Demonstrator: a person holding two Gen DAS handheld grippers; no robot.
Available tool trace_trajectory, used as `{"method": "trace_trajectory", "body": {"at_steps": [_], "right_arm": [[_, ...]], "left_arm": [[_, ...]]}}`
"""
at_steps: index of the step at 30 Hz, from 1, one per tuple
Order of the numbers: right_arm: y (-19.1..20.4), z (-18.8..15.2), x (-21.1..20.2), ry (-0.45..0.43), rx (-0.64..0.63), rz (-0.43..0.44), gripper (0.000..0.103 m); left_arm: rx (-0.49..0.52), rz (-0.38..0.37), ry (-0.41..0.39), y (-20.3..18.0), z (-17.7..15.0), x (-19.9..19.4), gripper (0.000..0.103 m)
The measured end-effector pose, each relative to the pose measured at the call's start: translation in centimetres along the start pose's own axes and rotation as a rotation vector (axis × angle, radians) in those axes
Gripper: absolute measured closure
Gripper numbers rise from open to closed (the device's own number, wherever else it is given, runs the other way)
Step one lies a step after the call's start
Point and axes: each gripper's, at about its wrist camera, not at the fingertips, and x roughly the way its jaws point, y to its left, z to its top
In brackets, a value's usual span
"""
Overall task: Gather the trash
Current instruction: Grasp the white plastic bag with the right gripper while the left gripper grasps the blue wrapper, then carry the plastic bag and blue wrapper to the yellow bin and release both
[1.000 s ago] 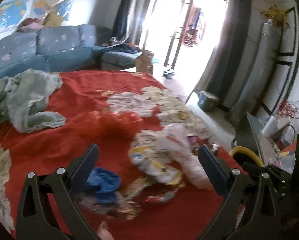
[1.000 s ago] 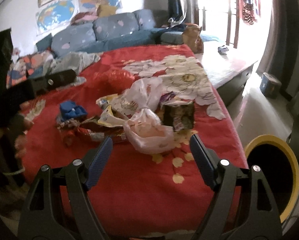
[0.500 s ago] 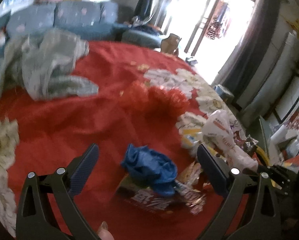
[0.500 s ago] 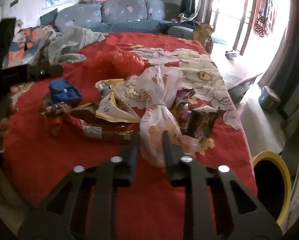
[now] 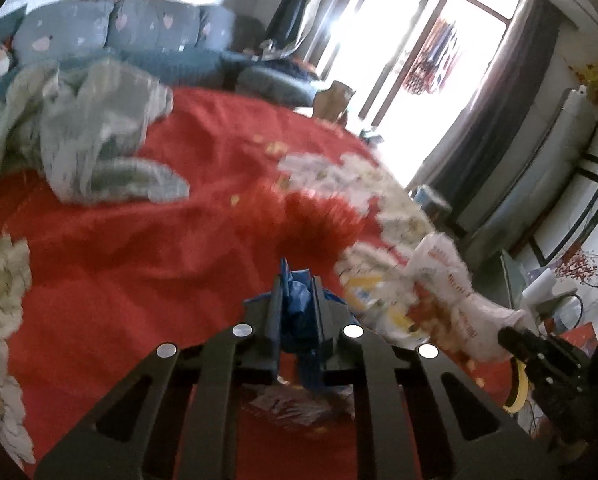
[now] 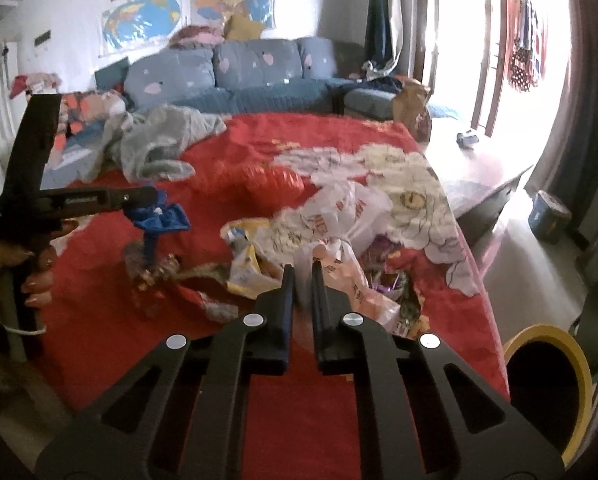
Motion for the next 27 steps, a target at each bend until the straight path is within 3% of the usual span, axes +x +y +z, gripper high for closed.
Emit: {"method": "trace_trajectory", "body": {"at_steps": [8, 27], "right_arm": [[-0.5, 1.4, -2.3, -0.071, 0.025, 0.029, 0.099], [-4.2, 2.7, -7.3, -0.191, 0.075, -0.043, 0.099]], "left_arm": [[0.067, -0.060, -0.081, -3.7, 1.8, -2.8, 0.092], [0.188, -0.175, -0.090, -10.1, 1.7, -3.5, 0.092]]}}
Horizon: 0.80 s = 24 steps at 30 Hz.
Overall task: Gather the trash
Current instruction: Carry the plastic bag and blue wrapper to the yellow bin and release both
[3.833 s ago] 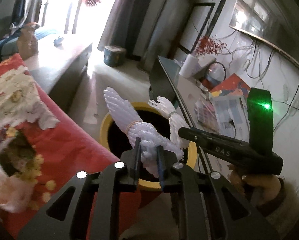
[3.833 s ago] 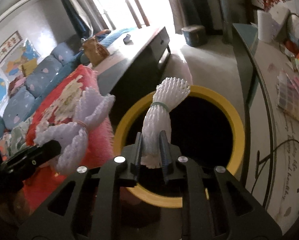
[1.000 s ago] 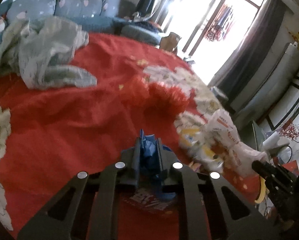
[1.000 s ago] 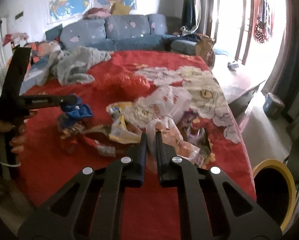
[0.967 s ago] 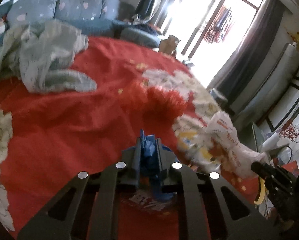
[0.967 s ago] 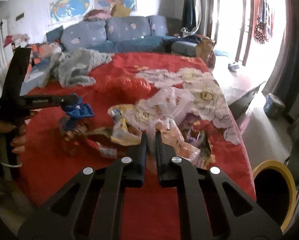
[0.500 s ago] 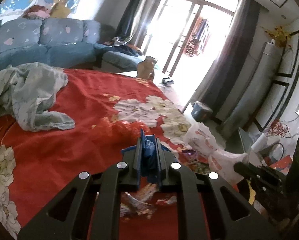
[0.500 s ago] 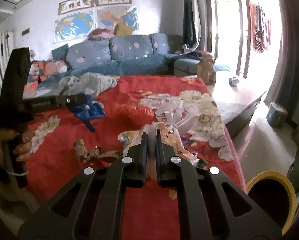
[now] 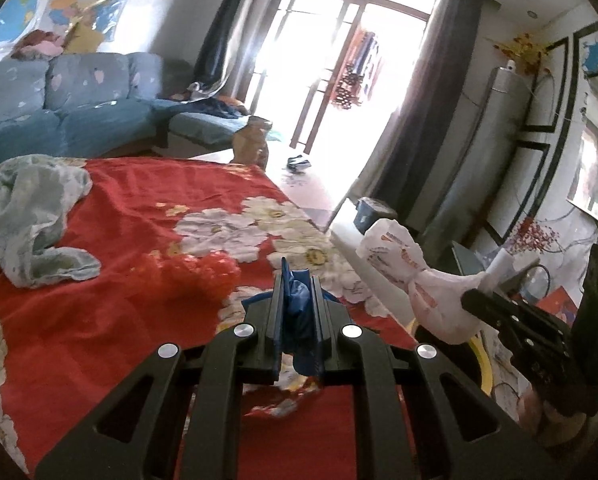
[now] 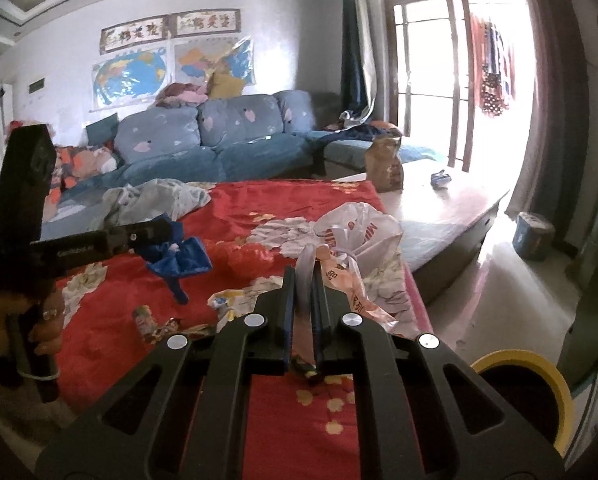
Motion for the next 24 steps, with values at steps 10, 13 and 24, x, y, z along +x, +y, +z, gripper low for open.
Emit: {"method": "trace_trajectory", "body": {"at_steps": [10, 13, 24], "right_arm": [[-3.1, -1.1, -2.1, -0.014, 0.057, -0.072, 0.099], [-4.5, -1.4, -2.7, -0.017, 0.091, -0.095, 0.099], [-8.1, -2.2, -4.4, -0.041, 0.186, -0.159, 0.099]], "left_arm": [[0.054, -0.068, 0.024, -3.9, -0.2, 1.7, 0.092], [0.074, -0.088, 0.033, -5.1, -0.4, 2.3, 0.092], [0.140, -0.156, 0.068, -9.7, -1.2, 4.5, 0.092]]}}
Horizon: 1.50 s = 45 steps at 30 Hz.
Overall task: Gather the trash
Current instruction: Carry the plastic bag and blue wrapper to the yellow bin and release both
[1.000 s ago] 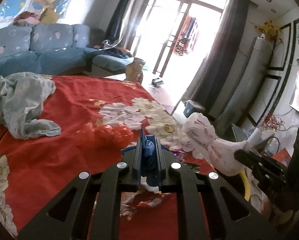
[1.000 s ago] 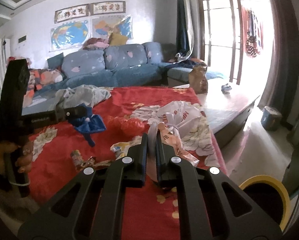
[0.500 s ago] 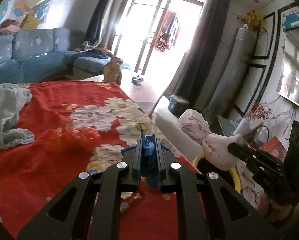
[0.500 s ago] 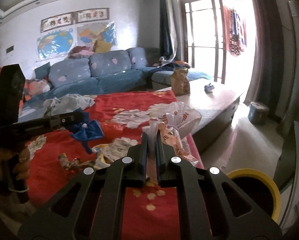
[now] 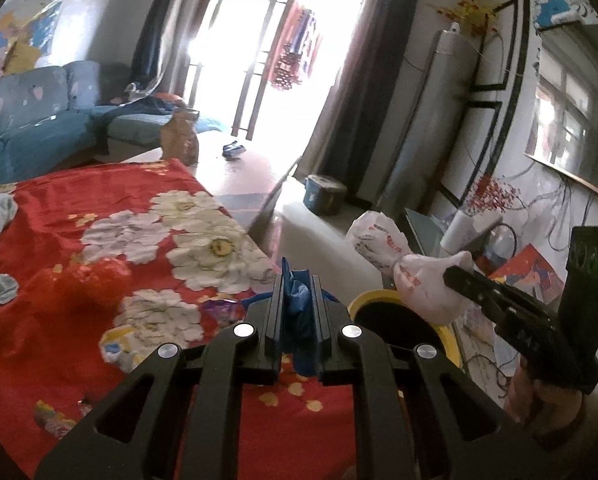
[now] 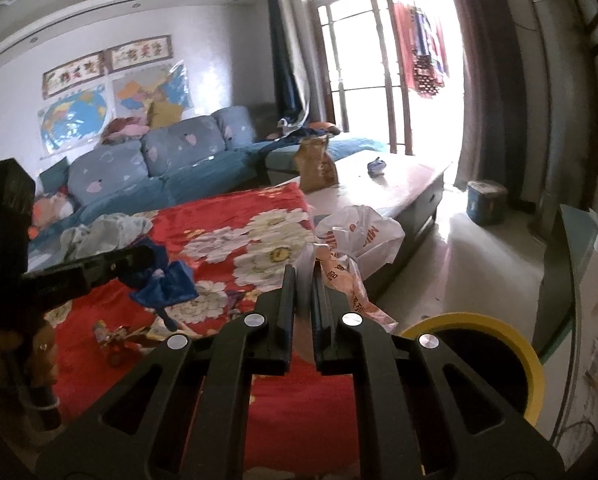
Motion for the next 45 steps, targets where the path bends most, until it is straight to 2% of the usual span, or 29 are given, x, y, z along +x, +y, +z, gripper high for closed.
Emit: {"method": "trace_trajectory", "body": {"at_steps": [20, 26, 35, 41, 45], "right_arm": [[-6.8, -0.7, -1.5, -0.030, 0.141, -0.144, 0.099], [-7.8, -1.4, -1.5, -0.025, 0.124, -0.209, 0.099], [-8.7, -5.1, 0.0, 0.036, 0.072, -0.278, 0.099], [-10.6, -8.0, 0.6, 0.084, 0.102, -0.315, 0.099], [-12.5, -9.9, 1.0, 0.118, 0.172, -0.302, 0.098]], "left_arm": [[0.110, -0.121, 0.095, -6.9, -1.7, 5.6, 0.092], [0.135, -0.147, 0.124, -8.3, -2.4, 7.2, 0.092], [0.171, -0.161, 0.198, -10.0, -3.3, 11.6, 0.092], [0.199, -0.177, 0.264, -11.9, -4.0, 15.9, 0.092], [0.223, -0.189, 0.301, -13.4, -4.7, 18.5, 0.091]]}}
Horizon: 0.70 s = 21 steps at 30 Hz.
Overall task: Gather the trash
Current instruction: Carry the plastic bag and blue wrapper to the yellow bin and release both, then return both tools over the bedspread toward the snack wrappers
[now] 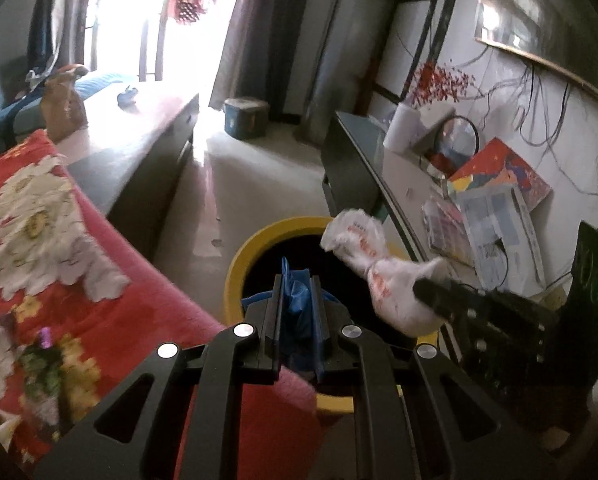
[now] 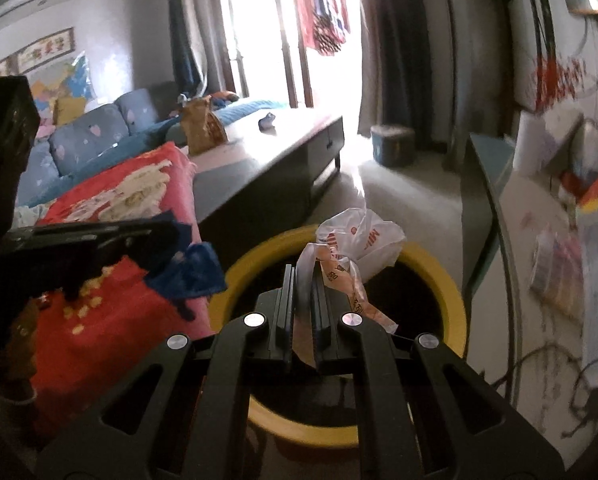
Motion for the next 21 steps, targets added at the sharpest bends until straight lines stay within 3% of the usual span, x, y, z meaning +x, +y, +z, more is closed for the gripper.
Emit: {"method": "trace_trajectory", "body": {"at_steps": [2, 3, 4, 5, 6, 9, 13, 15, 21], "right_arm": [[-1.2, -0.6, 0.6, 0.029, 0.042, 0.013, 0.090], [-1.8, -0.8, 0.7, 0.034, 0.066, 0.008, 0.077], [-2.5, -1.1, 0.6, 0.035, 0.097, 0.004, 0.073], [-3.0, -1.4, 0.4, 0.032, 0.118, -0.003, 0.069], [-3.3, -1.5, 0.3, 0.031, 0.126, -0.009, 0.060], [-4.0, -1.9, -0.4, 0.014, 0.146, -0.031, 0.045], [-4.5, -1.8, -1.0, 0.004, 0.172, -0.037, 0.040], [-4.6, -1.6, -1.2, -0.004, 0.171, -0.045, 0.032], [-4.6, -0.6, -1.9, -0.024, 0.181, -0.047, 0.031]], "left_arm": [[0.009, -0.013, 0.005, -0.6, 0.2, 1.2, 0.086], [0.009, -0.017, 0.006, -0.7, 0.4, 1.6, 0.068], [0.010, -0.017, 0.004, -0.8, 0.4, 1.8, 0.054], [0.010, -0.014, -0.002, -0.9, 0.5, 1.9, 0.032], [0.008, -0.010, -0.012, -0.9, 0.5, 1.9, 0.023], [-0.010, 0.000, -0.022, -0.8, 0.4, 1.5, 0.007], [-0.043, 0.017, -0.049, 0.0, 0.2, -0.1, 0.007], [-0.063, 0.037, -0.069, 0.6, 0.0, -1.2, 0.007], [-0.111, 0.061, -0.111, 2.2, -0.3, -4.0, 0.007]]}}
